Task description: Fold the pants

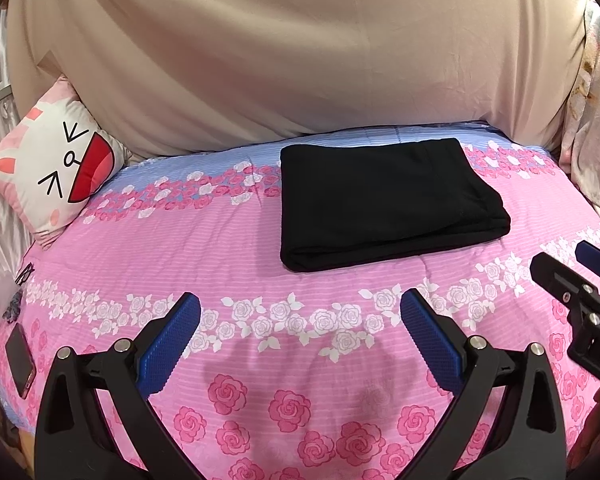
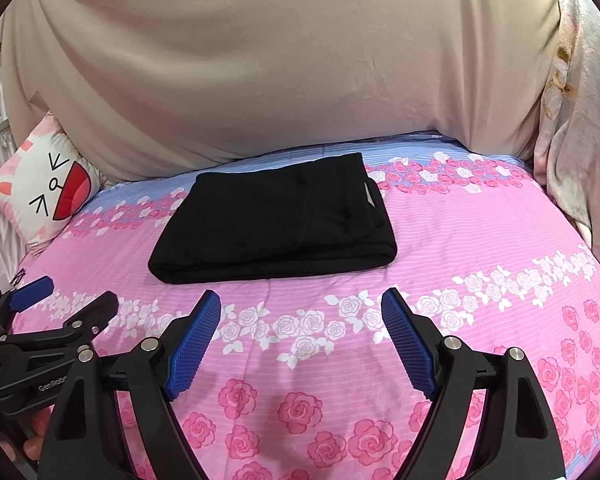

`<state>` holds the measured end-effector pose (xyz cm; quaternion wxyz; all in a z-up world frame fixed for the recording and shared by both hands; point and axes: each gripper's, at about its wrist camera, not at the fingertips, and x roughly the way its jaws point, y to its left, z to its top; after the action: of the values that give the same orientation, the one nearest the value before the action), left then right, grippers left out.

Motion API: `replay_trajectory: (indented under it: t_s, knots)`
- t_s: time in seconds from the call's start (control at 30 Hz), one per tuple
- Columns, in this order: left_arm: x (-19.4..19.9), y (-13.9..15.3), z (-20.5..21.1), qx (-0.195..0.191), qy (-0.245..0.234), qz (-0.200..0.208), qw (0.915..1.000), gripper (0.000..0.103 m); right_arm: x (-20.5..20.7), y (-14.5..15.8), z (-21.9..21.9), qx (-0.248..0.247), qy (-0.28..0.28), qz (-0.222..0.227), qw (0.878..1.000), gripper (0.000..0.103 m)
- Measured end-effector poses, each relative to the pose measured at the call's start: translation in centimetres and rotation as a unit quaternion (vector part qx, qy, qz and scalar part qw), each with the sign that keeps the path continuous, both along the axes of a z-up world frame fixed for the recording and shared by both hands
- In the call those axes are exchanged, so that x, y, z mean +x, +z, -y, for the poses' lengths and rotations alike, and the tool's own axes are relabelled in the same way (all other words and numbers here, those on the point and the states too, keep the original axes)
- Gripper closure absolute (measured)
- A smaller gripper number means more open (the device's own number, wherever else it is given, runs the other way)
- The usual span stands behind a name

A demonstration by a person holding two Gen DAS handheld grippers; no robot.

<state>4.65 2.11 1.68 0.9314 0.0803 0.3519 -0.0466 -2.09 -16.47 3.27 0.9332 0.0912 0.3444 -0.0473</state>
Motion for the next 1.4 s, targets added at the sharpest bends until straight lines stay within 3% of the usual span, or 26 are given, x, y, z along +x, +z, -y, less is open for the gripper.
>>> replay_trajectory:
  t_s: [0.53, 1.4]
  knots:
    - [0.4, 0.2, 0.8, 0.001, 0.004, 0.002, 1.0000, 0.005, 0.0, -0.2, -1.6, 0.002, 0.021, -0.004, 1.000, 0.023]
    - [0.0, 0.4, 1.1, -0.001, 0.004, 0.009, 1.0000, 0.005, -0.6, 0.2, 0.2, 0.005, -0.001, 0.001, 1.000, 0.023]
